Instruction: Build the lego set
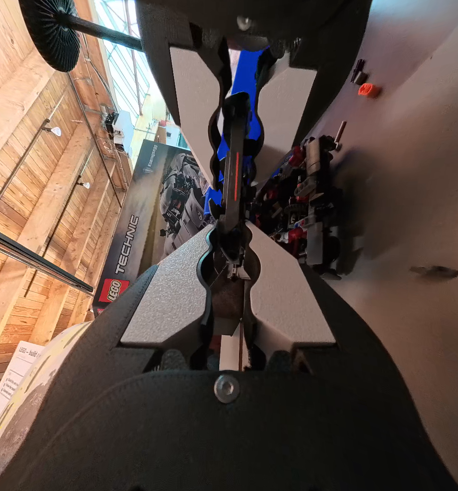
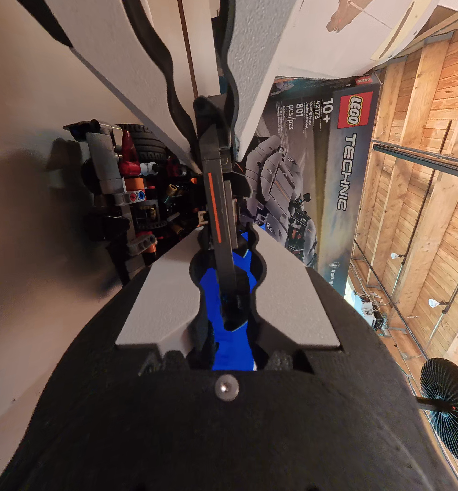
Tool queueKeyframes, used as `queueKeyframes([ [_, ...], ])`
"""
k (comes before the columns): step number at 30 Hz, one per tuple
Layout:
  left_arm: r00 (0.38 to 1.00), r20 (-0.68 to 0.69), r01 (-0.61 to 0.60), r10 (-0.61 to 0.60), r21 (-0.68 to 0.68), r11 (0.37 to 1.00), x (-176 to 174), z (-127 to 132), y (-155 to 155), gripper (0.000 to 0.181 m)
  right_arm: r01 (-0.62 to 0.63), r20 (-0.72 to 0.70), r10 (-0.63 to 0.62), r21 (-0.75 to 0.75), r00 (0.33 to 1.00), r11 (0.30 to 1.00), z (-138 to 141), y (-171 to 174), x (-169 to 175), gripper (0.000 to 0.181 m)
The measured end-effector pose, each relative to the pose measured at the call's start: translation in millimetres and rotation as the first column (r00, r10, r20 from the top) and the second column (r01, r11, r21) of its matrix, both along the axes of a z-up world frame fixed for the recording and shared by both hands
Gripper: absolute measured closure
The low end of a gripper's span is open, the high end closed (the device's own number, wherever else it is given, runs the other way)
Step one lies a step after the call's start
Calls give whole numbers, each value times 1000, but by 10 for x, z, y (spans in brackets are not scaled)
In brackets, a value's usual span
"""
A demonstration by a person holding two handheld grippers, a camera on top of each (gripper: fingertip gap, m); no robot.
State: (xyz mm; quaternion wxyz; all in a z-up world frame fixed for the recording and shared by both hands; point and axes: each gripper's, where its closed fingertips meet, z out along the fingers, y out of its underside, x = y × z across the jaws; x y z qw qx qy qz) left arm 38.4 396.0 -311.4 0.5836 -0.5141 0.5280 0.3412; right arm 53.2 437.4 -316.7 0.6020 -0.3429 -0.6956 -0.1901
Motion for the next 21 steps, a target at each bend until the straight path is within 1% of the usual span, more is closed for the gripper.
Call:
queueKeyframes([
  [2, 1000, 27, -13, 14, -23, 1000, -31, -11, 21, 168, -1, -1, 1, -6, 1000, 1000, -7, 4, -3, 151],
  [6, 999, 34, -41, 42, -37, 998, -114, -23, 56, 168, -9, -4, 9, -10, 1000, 1000, -7, 2, -10, 150],
  [8, 998, 37, -42, 44, -36, 998, -97, -20, 61, 168, -12, -6, 12, -8, 1000, 1000, 3, 12, 2, 154],
  [13, 998, 44, -54, 55, -42, 998, -72, -18, 80, 168, -7, -4, 6, -31, 1000, 1000, 0, 25, 20, 156],
  [21, 998, 15, -61, 62, -34, 998, -47, -48, 100, 168, -21, 3, 21, -67, 1000, 998, -23, 32, 30, 151],
])
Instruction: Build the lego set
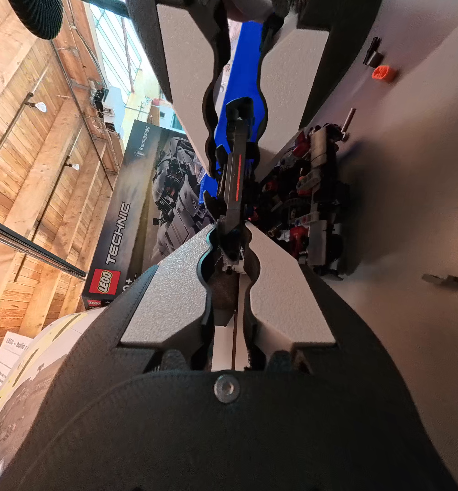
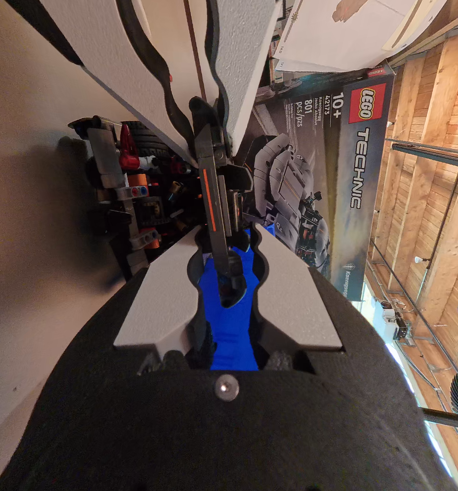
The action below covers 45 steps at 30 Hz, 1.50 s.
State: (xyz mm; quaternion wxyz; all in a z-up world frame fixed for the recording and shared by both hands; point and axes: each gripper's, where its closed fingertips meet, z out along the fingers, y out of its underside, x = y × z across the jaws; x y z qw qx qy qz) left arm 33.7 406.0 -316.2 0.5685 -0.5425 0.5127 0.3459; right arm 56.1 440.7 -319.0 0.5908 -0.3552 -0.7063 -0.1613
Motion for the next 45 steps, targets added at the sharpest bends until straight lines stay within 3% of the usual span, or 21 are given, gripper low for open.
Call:
queueKeyframes([
  [9, 1000, -23, -12, 12, 13, 1000, 18, 15, -6, 168, -10, -1, 10, 15, 1000, 1000, -2, -2, -4, 150],
  [13, 999, -39, -2, 3, 20, 1000, 17, -1, 2, 168, -8, 1, 8, -2, 1000, 1000, -27, 12, -14, 137],
  [15, 999, -49, -2, 3, 23, 1000, 21, -8, -1, 168, -9, -3, 9, 4, 1000, 1000, -15, 11, -11, 140],
  [26, 999, -37, 0, 1, 17, 1000, 15, -6, -2, 168, -82, 31, 82, -13, 996, 997, -19, -121, 6, 134],
  [31, 999, -35, -1, 1, 12, 1000, 26, -16, 4, 168, -72, 2, 72, -7, 997, 997, -33, -116, -42, 142],
  [45, 999, -37, 3, -2, 24, 1000, 37, 22, -22, 168, -42, -57, 43, 30, 997, 999, 16, -30, -64, 144],
])
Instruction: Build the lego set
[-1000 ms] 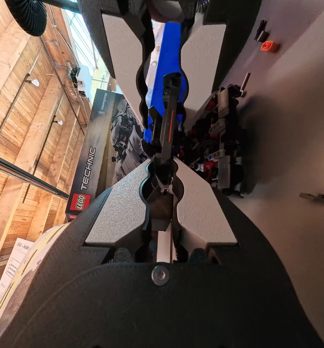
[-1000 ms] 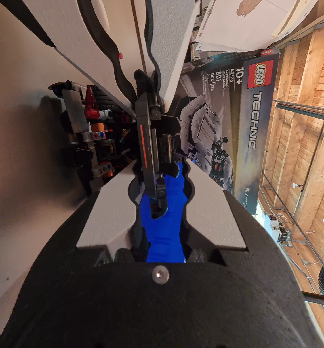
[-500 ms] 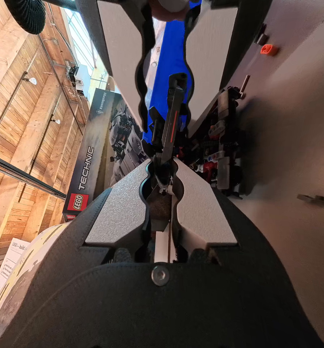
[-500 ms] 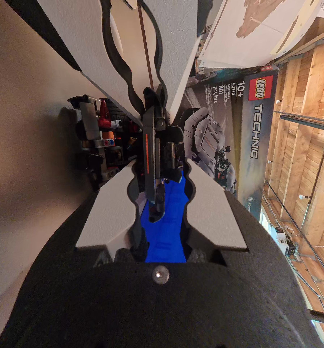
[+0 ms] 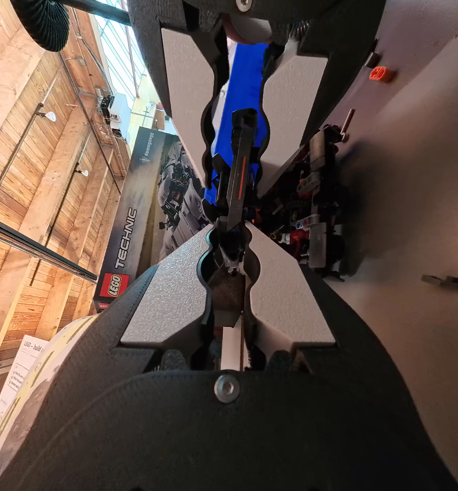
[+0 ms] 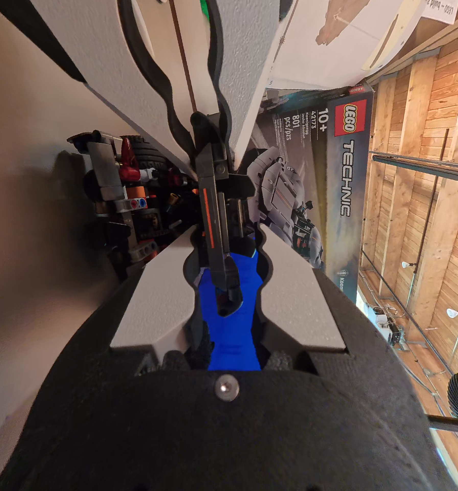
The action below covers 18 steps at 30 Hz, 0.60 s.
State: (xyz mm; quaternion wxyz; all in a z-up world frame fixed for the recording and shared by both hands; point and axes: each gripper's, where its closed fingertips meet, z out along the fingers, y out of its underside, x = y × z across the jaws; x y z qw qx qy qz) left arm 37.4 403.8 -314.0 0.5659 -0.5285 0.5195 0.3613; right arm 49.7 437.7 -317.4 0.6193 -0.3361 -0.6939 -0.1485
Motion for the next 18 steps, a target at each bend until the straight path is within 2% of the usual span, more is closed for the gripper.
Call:
queueKeyframes([
  [9, 1000, -11, 8, -8, 15, 1000, 16, 23, -25, 168, -15, 3, 15, 42, 1000, 999, 11, -11, -11, 148],
  [18, 1000, -2, 30, -30, 12, 999, 26, 16, -33, 168, -21, 7, 21, 23, 1000, 1000, -31, -25, -37, 144],
])
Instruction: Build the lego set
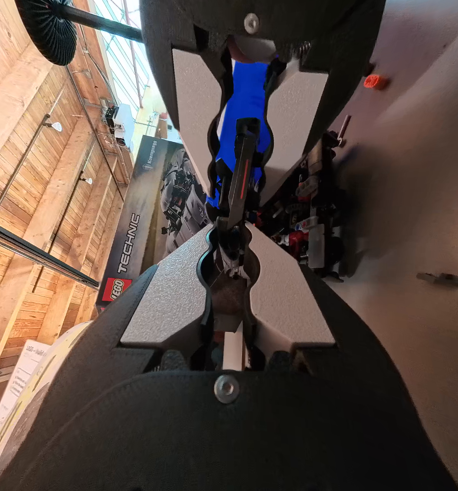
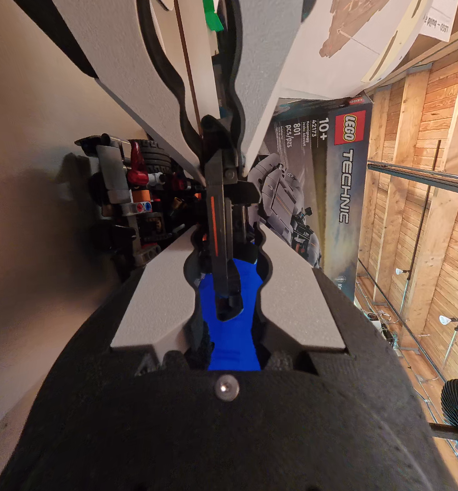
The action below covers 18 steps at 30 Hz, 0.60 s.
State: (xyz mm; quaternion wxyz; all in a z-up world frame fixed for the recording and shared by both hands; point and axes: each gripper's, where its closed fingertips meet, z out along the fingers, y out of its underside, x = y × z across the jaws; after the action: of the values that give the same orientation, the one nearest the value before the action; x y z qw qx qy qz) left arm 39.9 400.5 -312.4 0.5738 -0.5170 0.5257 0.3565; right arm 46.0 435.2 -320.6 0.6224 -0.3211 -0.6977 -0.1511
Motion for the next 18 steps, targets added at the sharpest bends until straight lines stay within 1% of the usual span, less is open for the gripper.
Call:
queueKeyframes([
  [10, 1000, 19, 20, -20, -3, 1000, 31, 6, -13, 168, 19, -17, -19, 9, 1000, 1000, 9, 26, -14, 145],
  [12, 999, 16, 30, -30, 3, 1000, 44, 13, -24, 168, 23, -25, -23, 10, 999, 1000, 21, 34, -12, 149],
  [16, 999, 3, 41, -41, 1, 999, 53, -4, -31, 168, 19, -29, -19, 21, 999, 1000, 12, 41, -25, 149],
  [18, 999, 12, 51, -51, -1, 999, 63, 11, -45, 168, 16, -31, -15, 23, 999, 1000, 27, 26, -20, 155],
])
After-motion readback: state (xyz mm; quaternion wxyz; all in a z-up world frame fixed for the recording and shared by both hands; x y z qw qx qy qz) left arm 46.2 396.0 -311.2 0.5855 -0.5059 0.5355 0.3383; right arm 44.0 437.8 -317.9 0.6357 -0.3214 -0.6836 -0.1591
